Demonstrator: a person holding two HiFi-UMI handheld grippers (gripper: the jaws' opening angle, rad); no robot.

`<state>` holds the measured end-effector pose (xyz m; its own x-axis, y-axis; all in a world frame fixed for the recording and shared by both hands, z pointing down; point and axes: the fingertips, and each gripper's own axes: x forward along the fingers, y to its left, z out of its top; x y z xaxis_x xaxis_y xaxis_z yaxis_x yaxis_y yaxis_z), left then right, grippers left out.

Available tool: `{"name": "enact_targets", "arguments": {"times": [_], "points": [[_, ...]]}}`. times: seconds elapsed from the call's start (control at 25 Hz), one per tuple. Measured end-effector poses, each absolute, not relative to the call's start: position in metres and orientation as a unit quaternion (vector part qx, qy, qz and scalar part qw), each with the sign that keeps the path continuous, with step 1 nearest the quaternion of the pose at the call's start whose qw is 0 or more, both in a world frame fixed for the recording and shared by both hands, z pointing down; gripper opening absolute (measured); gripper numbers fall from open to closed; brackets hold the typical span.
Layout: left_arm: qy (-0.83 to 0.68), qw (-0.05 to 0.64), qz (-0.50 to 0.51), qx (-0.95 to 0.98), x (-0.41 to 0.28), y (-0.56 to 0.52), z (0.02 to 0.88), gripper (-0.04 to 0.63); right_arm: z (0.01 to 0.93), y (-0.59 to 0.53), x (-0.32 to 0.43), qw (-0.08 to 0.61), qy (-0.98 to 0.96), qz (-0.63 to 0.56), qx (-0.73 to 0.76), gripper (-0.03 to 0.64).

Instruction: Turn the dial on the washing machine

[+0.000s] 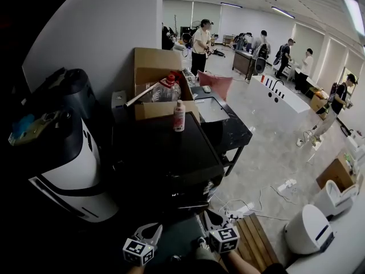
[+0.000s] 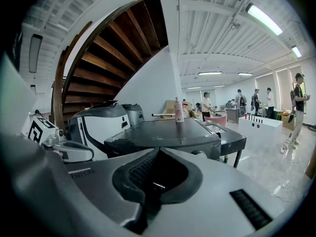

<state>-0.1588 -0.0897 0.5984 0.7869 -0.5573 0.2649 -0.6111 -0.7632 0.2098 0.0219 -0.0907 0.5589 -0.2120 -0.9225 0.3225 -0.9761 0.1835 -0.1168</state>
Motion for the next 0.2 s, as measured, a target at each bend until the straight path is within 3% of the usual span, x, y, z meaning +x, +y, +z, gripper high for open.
{"name": "enact_targets", "arguments": {"times": [0.2], "points": [[-0.313, 0.144, 0.095, 0.934, -0.1523, -0.0923, 0.5992, 0.011, 0.5593, -0.0949, 0.0269, 0.090, -0.765, 0.149, 0.620, -0.003]]}}
